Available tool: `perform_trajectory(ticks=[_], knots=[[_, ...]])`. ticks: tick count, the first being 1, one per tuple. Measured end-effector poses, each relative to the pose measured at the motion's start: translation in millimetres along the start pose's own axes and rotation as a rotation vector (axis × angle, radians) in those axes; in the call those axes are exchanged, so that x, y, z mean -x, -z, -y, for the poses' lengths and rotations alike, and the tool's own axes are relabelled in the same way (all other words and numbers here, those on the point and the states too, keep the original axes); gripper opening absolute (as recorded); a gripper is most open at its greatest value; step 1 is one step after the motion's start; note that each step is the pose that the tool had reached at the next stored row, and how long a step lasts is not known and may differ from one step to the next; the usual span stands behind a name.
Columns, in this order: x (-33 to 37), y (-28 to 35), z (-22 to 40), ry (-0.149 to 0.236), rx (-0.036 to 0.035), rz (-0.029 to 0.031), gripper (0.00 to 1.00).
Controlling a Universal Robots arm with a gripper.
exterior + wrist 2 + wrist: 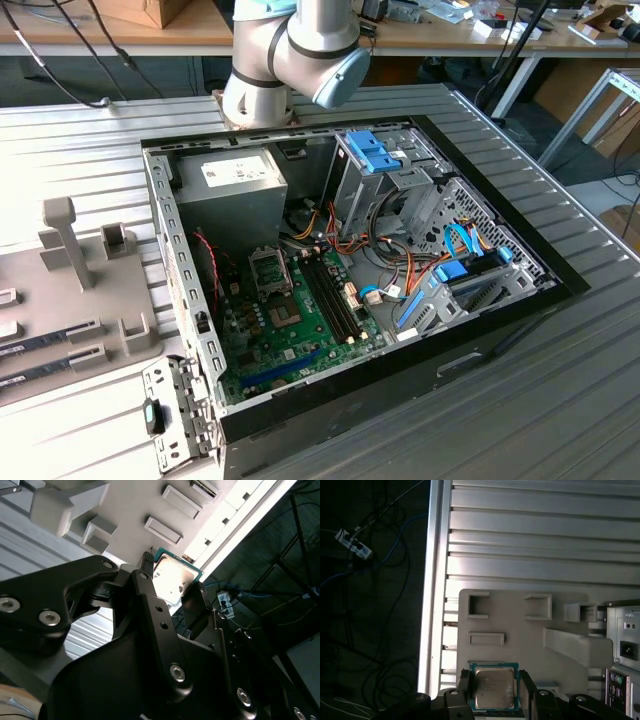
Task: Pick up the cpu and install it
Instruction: 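Pick up the cpu and move it towards the insertion slot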
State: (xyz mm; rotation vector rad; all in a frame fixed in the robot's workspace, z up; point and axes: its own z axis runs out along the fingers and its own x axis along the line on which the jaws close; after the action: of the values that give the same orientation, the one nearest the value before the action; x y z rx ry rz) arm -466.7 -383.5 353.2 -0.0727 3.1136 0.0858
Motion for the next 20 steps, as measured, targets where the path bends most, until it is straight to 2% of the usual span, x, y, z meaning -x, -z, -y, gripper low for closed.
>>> perform_trajectory(ticks=[20], knots=[[0.4, 14.0, -0.8, 0.000, 0.0009, 0.0000, 0.47]])
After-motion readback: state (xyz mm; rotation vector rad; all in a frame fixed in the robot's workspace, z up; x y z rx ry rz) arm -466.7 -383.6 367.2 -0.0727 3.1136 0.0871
